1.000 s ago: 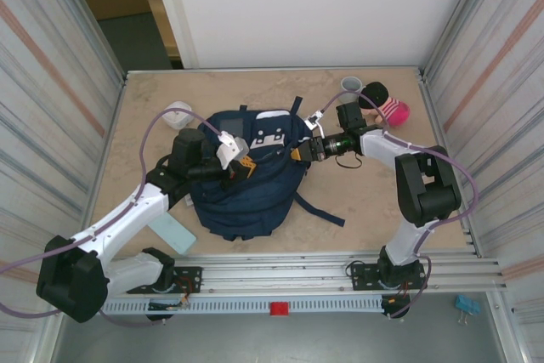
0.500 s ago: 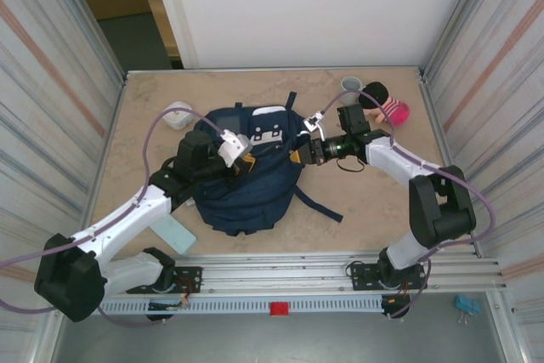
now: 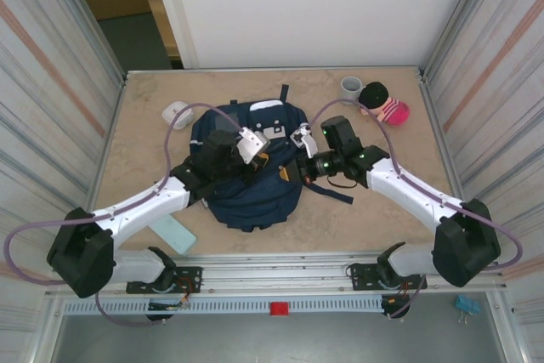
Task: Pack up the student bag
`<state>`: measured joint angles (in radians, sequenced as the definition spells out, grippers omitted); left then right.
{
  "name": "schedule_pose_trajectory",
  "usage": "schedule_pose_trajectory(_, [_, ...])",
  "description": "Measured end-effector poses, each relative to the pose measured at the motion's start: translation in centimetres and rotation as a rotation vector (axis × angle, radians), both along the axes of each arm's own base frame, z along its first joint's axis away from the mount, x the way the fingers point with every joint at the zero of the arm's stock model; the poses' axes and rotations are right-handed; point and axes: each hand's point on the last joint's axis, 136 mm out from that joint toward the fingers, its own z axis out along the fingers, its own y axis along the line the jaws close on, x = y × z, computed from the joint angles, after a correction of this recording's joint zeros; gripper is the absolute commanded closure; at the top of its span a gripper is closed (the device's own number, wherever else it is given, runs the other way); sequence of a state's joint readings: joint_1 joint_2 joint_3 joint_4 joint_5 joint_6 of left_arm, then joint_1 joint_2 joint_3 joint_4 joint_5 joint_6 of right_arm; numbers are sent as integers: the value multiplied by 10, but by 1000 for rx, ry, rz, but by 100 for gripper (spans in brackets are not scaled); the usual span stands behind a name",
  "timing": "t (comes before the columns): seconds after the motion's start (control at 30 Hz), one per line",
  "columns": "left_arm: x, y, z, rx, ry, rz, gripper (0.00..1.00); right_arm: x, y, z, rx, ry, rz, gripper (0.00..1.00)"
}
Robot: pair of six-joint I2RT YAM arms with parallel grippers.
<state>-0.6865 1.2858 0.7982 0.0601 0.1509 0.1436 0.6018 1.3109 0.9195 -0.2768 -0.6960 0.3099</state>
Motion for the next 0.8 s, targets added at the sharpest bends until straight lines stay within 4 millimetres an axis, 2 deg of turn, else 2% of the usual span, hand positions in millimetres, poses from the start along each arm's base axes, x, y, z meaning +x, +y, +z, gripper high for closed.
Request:
schedule_pose_trajectory(0.1, [-2,-4,-4,-10,22,-11,100,-5,2,-6,-15,14,-53,88])
schedule_pose_trajectory(0.2, [-2,-7,-3,-24,23,-20,100,-7,1,-5,-12,43,-89,73])
schedule_pose_trajectory(0.3, [3,-7,4,-48,1,-17,100,-14,-2,11,33,66,-102,62])
schedule_pose_trajectory(0.47, [4,-7,8,-89,2,-52,100,-11,-19,52,149,108,-205,58])
schedule_pose_trajectory(0.57, [1,-8,9,-106,12,-84,100,-6,-28,61,184,152,-276,54])
schedule_pose_trajectory(0.67, [-4,-8,8,-118,21,-113,100,3,-35,56,196,245,-350,53])
schedule_pose_trajectory(0.8, [-9,-10,10,-139,35,-156,100,20,-40,30,190,405,-453,53])
